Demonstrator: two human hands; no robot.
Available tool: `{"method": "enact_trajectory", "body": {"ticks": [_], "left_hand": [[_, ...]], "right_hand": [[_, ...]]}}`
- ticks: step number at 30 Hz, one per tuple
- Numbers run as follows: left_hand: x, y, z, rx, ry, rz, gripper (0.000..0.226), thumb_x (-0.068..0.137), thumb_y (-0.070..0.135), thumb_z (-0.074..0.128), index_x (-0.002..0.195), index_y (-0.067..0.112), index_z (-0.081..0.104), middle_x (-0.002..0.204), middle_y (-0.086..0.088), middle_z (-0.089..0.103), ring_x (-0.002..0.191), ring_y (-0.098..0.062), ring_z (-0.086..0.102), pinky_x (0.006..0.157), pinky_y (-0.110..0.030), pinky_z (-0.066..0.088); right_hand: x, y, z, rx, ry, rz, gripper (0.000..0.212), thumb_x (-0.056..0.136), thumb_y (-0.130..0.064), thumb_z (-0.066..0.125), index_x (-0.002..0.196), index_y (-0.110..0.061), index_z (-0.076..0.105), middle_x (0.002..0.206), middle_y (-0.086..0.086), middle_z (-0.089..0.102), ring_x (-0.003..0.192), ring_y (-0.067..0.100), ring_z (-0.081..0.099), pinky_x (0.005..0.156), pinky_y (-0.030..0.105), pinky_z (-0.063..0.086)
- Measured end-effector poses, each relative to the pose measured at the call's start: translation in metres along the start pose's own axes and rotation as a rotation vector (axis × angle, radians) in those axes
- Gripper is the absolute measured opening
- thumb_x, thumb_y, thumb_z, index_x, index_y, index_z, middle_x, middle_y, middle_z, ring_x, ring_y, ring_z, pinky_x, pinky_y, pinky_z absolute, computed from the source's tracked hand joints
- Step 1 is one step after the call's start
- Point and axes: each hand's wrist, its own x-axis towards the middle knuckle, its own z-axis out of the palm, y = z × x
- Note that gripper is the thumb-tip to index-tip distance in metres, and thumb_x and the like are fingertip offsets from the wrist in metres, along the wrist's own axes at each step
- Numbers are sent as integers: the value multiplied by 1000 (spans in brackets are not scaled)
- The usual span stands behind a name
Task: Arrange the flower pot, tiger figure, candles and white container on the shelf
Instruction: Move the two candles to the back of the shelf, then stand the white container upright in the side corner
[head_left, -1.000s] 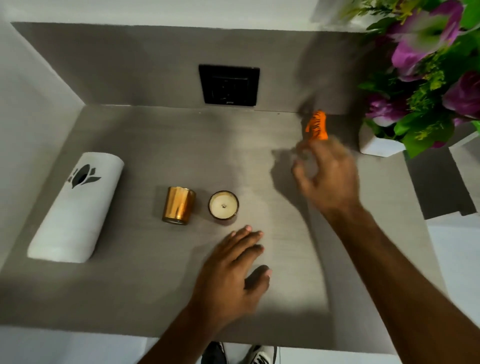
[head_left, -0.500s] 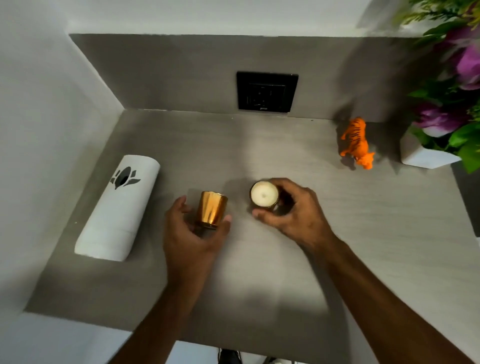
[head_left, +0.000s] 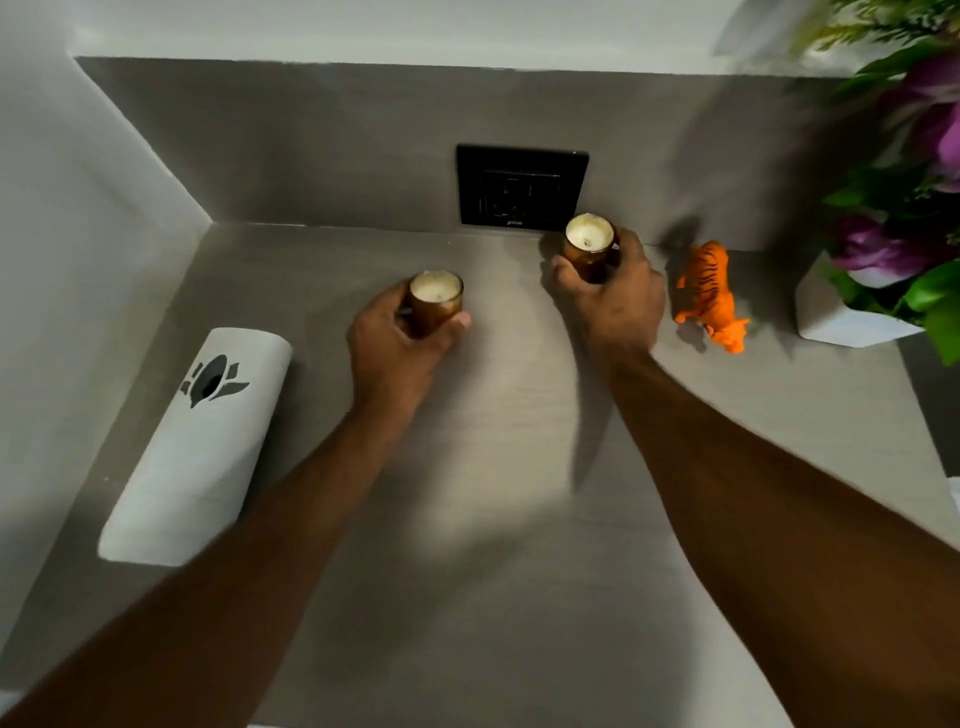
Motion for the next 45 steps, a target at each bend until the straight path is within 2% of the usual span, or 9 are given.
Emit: {"method": "enact_trajectory", "body": {"ticks": [14, 20, 24, 27, 30, 32, 36, 40, 45], "left_hand": [[74, 12, 47, 121, 97, 77, 75, 65, 37, 96, 130, 12, 66, 127, -8, 74, 115, -21, 69, 100, -33, 57], [32, 5, 23, 165, 23, -37, 126, 66, 35, 97, 161, 9, 19, 166, -15, 32, 152, -31, 35, 125, -47, 36], [-6, 8, -11, 353, -140, -117, 90, 83, 27, 84, 156, 10, 36, 166, -13, 34, 151, -30, 38, 125, -43, 34], [-4, 17, -70, 441, -196, -114, 80, 81, 29, 85, 150, 14, 48, 157, -11, 51, 138, -32, 54, 117, -48, 46], [10, 14, -137, 817, -5, -86, 98, 74, 52, 88, 153, 18, 40, 159, -13, 44, 142, -40, 46, 116, -58, 43], [16, 4, -166, 916, -91, -357, 119, 69, 64, 86, 158, 15, 24, 162, -19, 36, 144, -44, 41, 115, -57, 39], [9, -20, -172, 618, -189, -568, 88, 61, 54, 93, 129, 9, 59, 129, -13, 67, 106, -32, 67, 87, -36, 54], [24, -12, -160, 241, 277, -142, 85, 50, 51, 91, 120, 9, 65, 114, -8, 75, 94, -21, 74, 72, -30, 60], [69, -6, -129, -147, 635, 215, 97, 57, 23, 98, 134, -2, 46, 131, -14, 60, 121, -23, 62, 96, -13, 54]], "right_hand": [[1, 1, 1, 7, -56, 33, 86, 74, -57, 85, 146, -26, 50, 140, -1, 68, 128, 17, 61, 103, 35, 51], [-37, 3, -9, 178, 117, -67, 79, 74, -49, 83, 137, -15, 46, 127, 1, 53, 115, 15, 55, 100, 36, 52], [-92, -13, 9, -156, -278, -463, 55, 84, -60, 65, 126, -27, 51, 121, 1, 59, 107, 23, 59, 87, 42, 53], [-111, -28, 31, -381, -588, -653, 77, 89, -68, 50, 146, -17, 50, 146, 14, 54, 133, 35, 51, 110, 51, 43], [-106, -30, 35, -355, -666, -546, 84, 91, -68, 50, 158, -19, 36, 165, 15, 36, 154, 34, 31, 127, 54, 23], [-104, -29, 36, -443, -677, -558, 87, 92, -72, 43, 161, -22, 27, 171, 12, 24, 159, 32, 19, 129, 53, 12], [-105, -32, 40, -597, -712, -571, 87, 95, -80, 24, 165, -30, 11, 176, 8, 3, 163, 29, -1, 131, 51, 1], [-106, -36, 38, -633, -709, -571, 91, 92, -83, 12, 166, -31, 8, 176, 7, -1, 163, 29, -4, 131, 51, 0], [-105, -35, 39, -610, -716, -567, 91, 90, -83, 13, 165, -31, 12, 176, 6, 2, 163, 28, -2, 130, 51, 1]]}}
